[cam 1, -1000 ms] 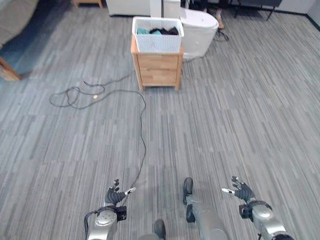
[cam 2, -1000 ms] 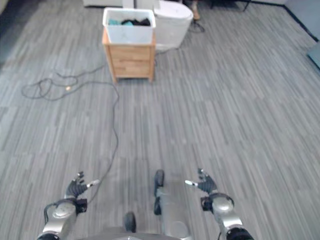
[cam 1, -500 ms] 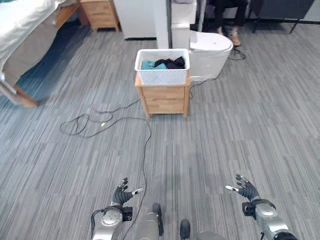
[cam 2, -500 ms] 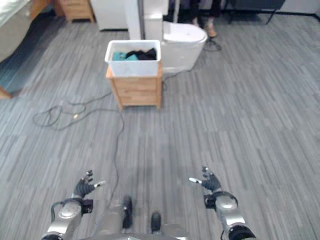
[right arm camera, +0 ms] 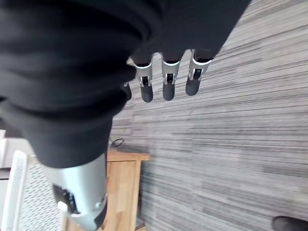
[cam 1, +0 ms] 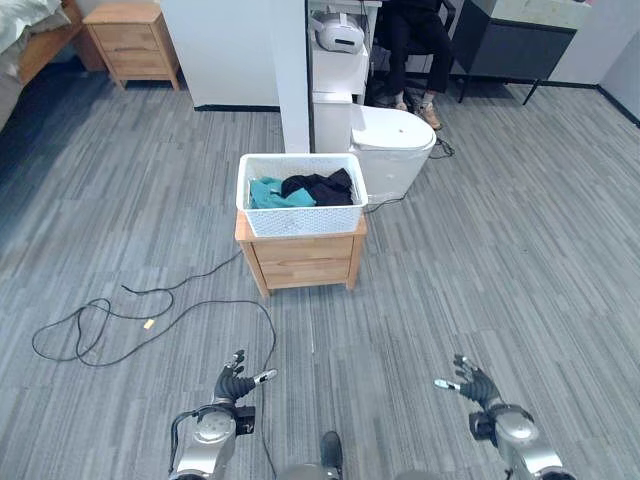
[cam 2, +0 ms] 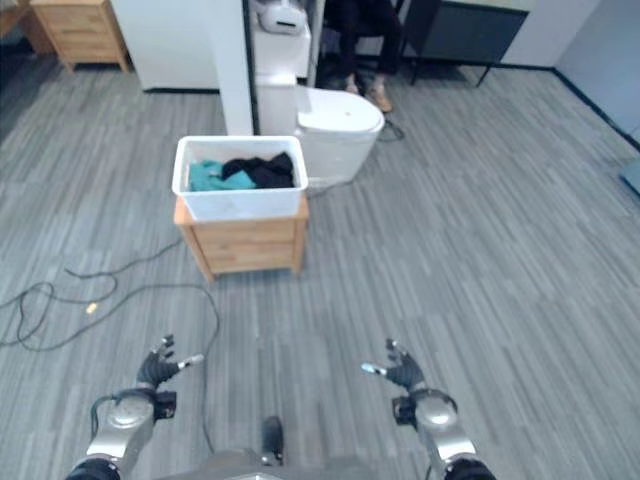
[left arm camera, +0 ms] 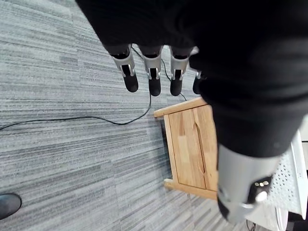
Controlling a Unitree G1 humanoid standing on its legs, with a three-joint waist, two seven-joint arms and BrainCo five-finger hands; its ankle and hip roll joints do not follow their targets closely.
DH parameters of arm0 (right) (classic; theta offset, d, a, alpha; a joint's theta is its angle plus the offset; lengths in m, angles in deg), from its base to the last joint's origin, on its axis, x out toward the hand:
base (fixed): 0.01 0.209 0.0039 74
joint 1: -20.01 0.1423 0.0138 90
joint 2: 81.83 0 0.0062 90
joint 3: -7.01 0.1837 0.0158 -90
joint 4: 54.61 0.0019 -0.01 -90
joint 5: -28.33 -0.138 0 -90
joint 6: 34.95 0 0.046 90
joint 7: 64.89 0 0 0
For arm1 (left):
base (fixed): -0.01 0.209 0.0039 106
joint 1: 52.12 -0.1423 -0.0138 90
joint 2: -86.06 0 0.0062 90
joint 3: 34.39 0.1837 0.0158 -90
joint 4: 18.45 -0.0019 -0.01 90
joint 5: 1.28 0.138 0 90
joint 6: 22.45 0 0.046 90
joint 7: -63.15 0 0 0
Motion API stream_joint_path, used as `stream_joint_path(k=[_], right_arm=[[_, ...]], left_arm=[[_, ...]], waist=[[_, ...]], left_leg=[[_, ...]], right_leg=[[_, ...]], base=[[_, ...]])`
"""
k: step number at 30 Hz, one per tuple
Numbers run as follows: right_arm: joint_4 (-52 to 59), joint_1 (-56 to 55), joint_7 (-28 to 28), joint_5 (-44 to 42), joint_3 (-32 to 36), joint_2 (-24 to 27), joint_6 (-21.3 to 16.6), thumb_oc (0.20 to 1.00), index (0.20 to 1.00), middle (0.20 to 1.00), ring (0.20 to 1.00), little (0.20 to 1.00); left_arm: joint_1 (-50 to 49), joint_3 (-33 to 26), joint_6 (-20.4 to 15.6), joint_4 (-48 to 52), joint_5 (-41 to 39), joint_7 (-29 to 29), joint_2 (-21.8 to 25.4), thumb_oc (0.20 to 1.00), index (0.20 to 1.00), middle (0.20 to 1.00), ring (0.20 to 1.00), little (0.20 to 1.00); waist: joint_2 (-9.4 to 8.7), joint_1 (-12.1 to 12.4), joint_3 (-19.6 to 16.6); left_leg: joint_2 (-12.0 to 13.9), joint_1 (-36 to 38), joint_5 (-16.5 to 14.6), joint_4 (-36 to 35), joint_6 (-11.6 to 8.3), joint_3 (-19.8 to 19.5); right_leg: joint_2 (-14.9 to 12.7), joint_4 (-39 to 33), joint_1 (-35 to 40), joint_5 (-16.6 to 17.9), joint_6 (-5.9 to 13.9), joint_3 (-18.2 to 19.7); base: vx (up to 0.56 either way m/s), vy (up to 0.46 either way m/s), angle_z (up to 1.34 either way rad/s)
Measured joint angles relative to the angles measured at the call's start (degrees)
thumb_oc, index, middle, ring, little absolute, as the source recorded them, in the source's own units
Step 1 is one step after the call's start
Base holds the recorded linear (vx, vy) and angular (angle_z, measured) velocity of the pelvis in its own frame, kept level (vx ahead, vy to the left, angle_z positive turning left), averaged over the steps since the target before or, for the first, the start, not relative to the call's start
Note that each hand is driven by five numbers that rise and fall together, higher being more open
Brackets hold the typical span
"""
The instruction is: Grab the laundry basket,head to the washer,open it,put in the laundry and shut it.
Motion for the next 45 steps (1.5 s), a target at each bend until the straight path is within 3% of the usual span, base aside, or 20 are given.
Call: stream_joint_path(k=[2,3,8,10,11,12,13,16,17,20,23,28,30,31,32,33,35,39,42,45], right_arm=[[0.2,0.2,0.2,0.1,0.0,0.3,-0.2,1.0,1.0,1.0,1.0,1.0],[0.0,-0.3,0.2,0.1,0.0,0.4,-0.1,1.0,1.0,1.0,1.0,1.0],[-0.6,-2.6,0.4,0.3,0.1,0.3,0.4,1.0,1.0,1.0,1.0,1.0],[-1.4,-2.7,0.4,0.3,0.2,0.3,0.4,1.0,1.0,1.0,1.0,1.0],[-2.0,-3.1,0.4,0.3,0.2,0.3,0.4,1.0,1.0,1.0,1.0,1.0],[-3.9,-3.0,0.4,0.3,0.8,0.5,0.3,1.0,1.0,1.0,1.0,1.0],[-4.2,-2.9,0.5,0.3,0.7,0.9,0.3,1.0,1.0,1.0,1.0,1.0],[-3.9,-1.8,0.5,0.2,1.4,1.3,0.1,1.0,1.0,1.0,1.0,1.0],[-3.3,-0.7,0.4,0.2,1.3,2.1,-0.1,1.0,1.0,1.0,1.0,1.0],[-2.4,-0.5,0.3,0.1,1.0,2.6,-0.1,1.0,1.0,1.0,1.0,1.0],[-2.4,0.3,0.2,0.1,0.8,3.0,0.0,1.0,1.0,1.0,1.0,1.0],[-3.3,-1.1,-0.2,0.0,0.7,3.6,0.3,1.0,1.0,1.0,1.0,1.0],[-4.0,-1.5,-0.2,0.1,0.8,3.9,0.3,1.0,1.0,1.0,1.0,1.0],[-3.9,-1.9,-0.2,0.2,0.9,3.9,0.3,1.0,1.0,1.0,1.0,1.0],[-3.0,-3.0,-0.1,0.4,1.2,3.8,0.3,1.0,1.0,1.0,1.0,1.0],[-1.8,-2.2,-0.1,0.4,1.1,3.0,0.3,1.0,1.0,1.0,1.0,1.0],[0.4,-0.9,-0.2,0.4,1.0,2.5,0.3,1.0,1.0,1.0,1.0,1.0],[3.8,1.6,-0.6,2.1,0.9,3.1,0.2,1.0,1.0,1.0,1.0,1.0],[5.3,1.4,-1.7,2.9,1.1,4.0,0.6,1.0,1.0,1.0,1.0,1.0],[7.1,2.0,-2.5,5.0,1.7,5.1,0.4,1.0,1.0,1.0,1.0,1.0]], left_arm=[[-1.3,0.0,0.0,0.2,0.1,0.3,0.2,1.0,1.0,1.0,1.0,1.0],[-2.2,0.0,0.0,0.1,0.1,0.3,0.1,1.0,1.0,1.0,1.0,1.0],[-4.3,0.0,0.7,-0.3,0.1,0.3,-0.5,1.0,1.0,1.0,1.0,1.0],[-4.1,0.0,0.7,-0.3,0.1,0.3,-1.1,1.0,1.0,1.0,1.0,1.0],[-4.0,0.4,0.6,-0.2,0.1,0.2,-1.2,1.0,1.0,1.0,1.0,1.0],[-3.9,0.7,0.2,-0.1,0.2,0.2,-2.2,1.0,1.0,1.0,1.0,1.0],[-4.6,1.1,0.2,-0.1,1.4,-0.3,-2.8,1.0,1.0,1.0,1.0,1.0],[-5.2,1.1,0.1,-0.2,2.0,-0.7,-2.9,1.0,1.0,1.0,1.0,1.0],[-5.5,1.0,0.1,-0.4,2.0,-0.7,-2.8,1.0,1.0,1.0,1.0,1.0],[-4.5,0.9,0.0,-0.2,2.0,-0.7,-2.3,1.0,1.0,1.0,1.0,1.0],[-2.6,1.1,0.1,-0.1,2.0,-0.7,-2.0,1.0,1.0,1.0,1.0,1.0],[-1.9,1.2,0.0,-0.4,2.0,-0.8,-2.1,1.0,1.0,1.0,1.0,1.0],[-3.8,1.2,0.2,-0.4,2.1,-0.8,-2.1,1.0,1.0,1.0,1.0,1.0],[-5.3,1.0,0.3,-0.7,2.3,-0.8,-2.2,1.0,1.0,1.0,1.0,1.0],[-5.2,1.1,0.2,-0.5,2.3,-0.8,-1.9,1.0,1.0,1.0,1.0,1.0],[-4.7,1.0,0.2,-0.3,2.3,-0.7,-0.8,1.0,1.0,1.0,1.0,1.0],[-3.1,0.9,0.2,-0.4,2.3,-0.5,1.1,1.0,1.0,1.0,1.0,1.0],[-2.3,-1.8,0.1,1.5,2.1,0.4,2.0,1.0,1.0,1.0,1.0,1.0],[-5.0,-2.3,0.1,7.8,1.7,0.5,2.1,1.0,1.0,1.0,1.0,1.0],[-6.1,-3.6,-0.1,10.1,1.6,1.9,2.2,1.0,1.0,1.0,1.0,1.0]], waist=[[1.71,-0.2,1.2],[1.61,-0.3,1.2],[1.59,-1.7,2.6],[2.16,-2.8,2.9],[1.96,-3.3,2.7],[2.11,-3.0,2.7],[2.65,-3.0,2.3],[2.84,-2.6,2.1],[3.21,-2.3,2.1],[2.05,-1.6,2.2],[1.11,-1.6,2.9],[1.7,-1.8,3.4],[2.92,-1.5,3.0],[3.95,-1.9,2.3],[3.27,-2.1,2.0],[3.32,-1.5,2.0],[2.5,-1.5,1.9],[2.22,-0.9,2.0],[1.98,-0.6,1.8],[1.89,0.4,1.0]], left_leg=[[0.3,2.8,-2.4,-1.7,-1.68,-1.6],[0.2,3.6,-4.1,-2.2,-1.95,-1.3],[-1.0,8.8,-6.0,-2.2,-1.92,-4.1],[-0.7,11.7,-8.5,-2.0,-3.75,-7.8],[-0.7,13.4,-8.8,-2.0,-4.21,-8.9],[-0.4,16.5,-9.5,-1.9,-5.35,-9.4],[0.1,17.0,-9.5,2.0,-5.57,-8.4],[0.5,11.1,-10.0,17.2,-8.63,-4.4],[2.1,5.3,-10.6,30.1,-11.34,-3.5],[5.4,0.8,-13.7,29.4,-12.08,-2.5],[8.2,-3.0,-12.7,14.9,-12.13,-3.0],[8.2,-6.6,-1.7,3.7,-11.91,-2.7],[8.7,-3.2,0.5,2.7,-9.52,-2.5],[7.9,0.5,1.9,-0.7,-7.91,-2.5],[6.0,2.6,1.8,-3.1,-7.3,-1.3],[5.4,2.9,1.8,-3.2,-4.79,1.3],[4.3,3.0,1.4,-3.1,-5.1,3.5],[3.7,3.8,-0.9,-3.2,-5.7,4.8],[2.7,5.4,-2.2,-2.9,-5.29,3.2],[4.1,6.5,-2.1,-3.1,-5.73,1.8]], right_leg=[[0.6,-6.2,-8.4,0.2,-0.2,-2.0],[1.0,-9.9,-11.3,1.0,-0.2,-3.1],[1.1,-29.2,-15.1,14.2,-0.29,-7.6],[2.2,-31.2,-13.7,18.0,-0.93,-7.3],[2.4,-33.3,-11.8,19.7,-1.87,-7.3],[2.3,-31.7,-9.3,23.8,-4.62,-7.3],[2.5,-31.0,-6.9,25.0,-8.04,-7.9],[2.4,-35.0,-2.4,24.0,-9.36,-8.3],[3.0,-37.1,0.7,23.4,-10.53,-7.3],[2.9,-38.4,3.9,22.4,-11.79,-6.3],[2.3,-39.1,6.0,21.1,-11.45,-5.3],[2.0,-39.2,10.5,18.1,-8.27,-5.1],[2.0,-39.2,12.7,15.6,-6.6,-2.4],[1.4,-38.4,13.8,14.7,-4.38,-1.9],[-0.7,-33.9,12.0,12.5,-2.44,-1.0],[-2.3,-22.5,5.7,9.5,-0.33,-0.4],[-3.7,-13.1,-1.4,7.5,0.49,0.2],[-4.3,-16.5,-7.5,8.0,1.18,-2.1],[-4.2,-21.8,-5.0,9.9,1.16,-2.3],[-2.7,-28.8,-1.3,17.4,-0.04,-3.9]], base=[[0.31,0.002,0.23],[0.29,-0.02,0.16],[0.29,-0.068,0.34],[0.32,-0.14,0.74],[0.34,-0.177,1.21],[0.49,-0.278,1.25],[0.34,-0.227,0.9],[0.21,-0.149,0.22],[0.24,-0.075,-0.27],[0.17,-0.016,-0.19],[0.19,0.046,-0.27],[0.18,0.124,-0.14],[0.29,0.267,-0.46],[0.2,0.263,-0.57],[0.18,0.276,-0.67],[0.11,0.169,-0.73],[0.08,0.045,-0.56],[0.12,-0.038,-0.27],[0.21,-0.106,0.33],[0.12,-0.121,0.24]])
